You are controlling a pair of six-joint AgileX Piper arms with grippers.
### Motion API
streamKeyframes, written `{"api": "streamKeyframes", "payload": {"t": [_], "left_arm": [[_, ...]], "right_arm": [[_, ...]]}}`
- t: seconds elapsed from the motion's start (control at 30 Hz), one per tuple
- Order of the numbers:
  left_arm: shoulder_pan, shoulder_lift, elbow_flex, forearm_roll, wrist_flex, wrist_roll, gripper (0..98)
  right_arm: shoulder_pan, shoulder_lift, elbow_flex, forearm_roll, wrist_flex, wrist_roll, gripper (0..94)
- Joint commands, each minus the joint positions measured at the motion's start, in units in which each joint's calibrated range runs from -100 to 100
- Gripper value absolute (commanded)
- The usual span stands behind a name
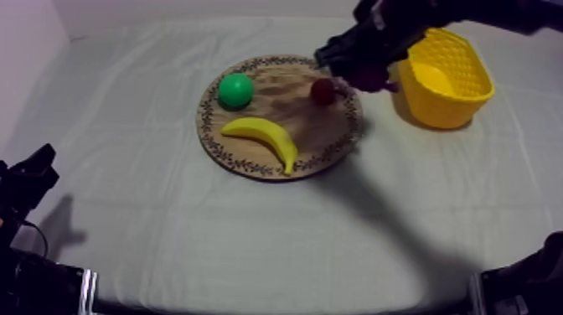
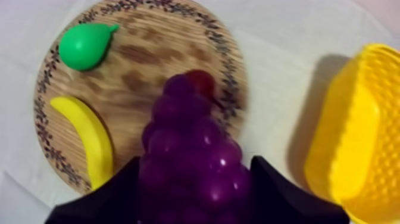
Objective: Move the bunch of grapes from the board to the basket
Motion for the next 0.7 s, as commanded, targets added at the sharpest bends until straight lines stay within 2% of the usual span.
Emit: {"api": "streamKeyframes", "payload": {"t": [0.0, 0.3, 0.67], "left_arm": [[0.0, 0.0, 0.0, 0.01, 0.0, 0.0, 0.1], [0.0, 0.0, 0.0, 0.01, 0.0, 0.0, 0.1], [0.0, 0.0, 0.0, 0.01, 0.0, 0.0, 0.1]], "right_arm": [[0.8, -7.4, 8.4, 0.1, -0.9, 0.6, 29.4], [6.4, -19.0, 19.1, -0.7, -0.3, 2.7, 29.2], [14.0, -18.8, 14.1, -3.5, 0.7, 5.2, 28.6]]}}
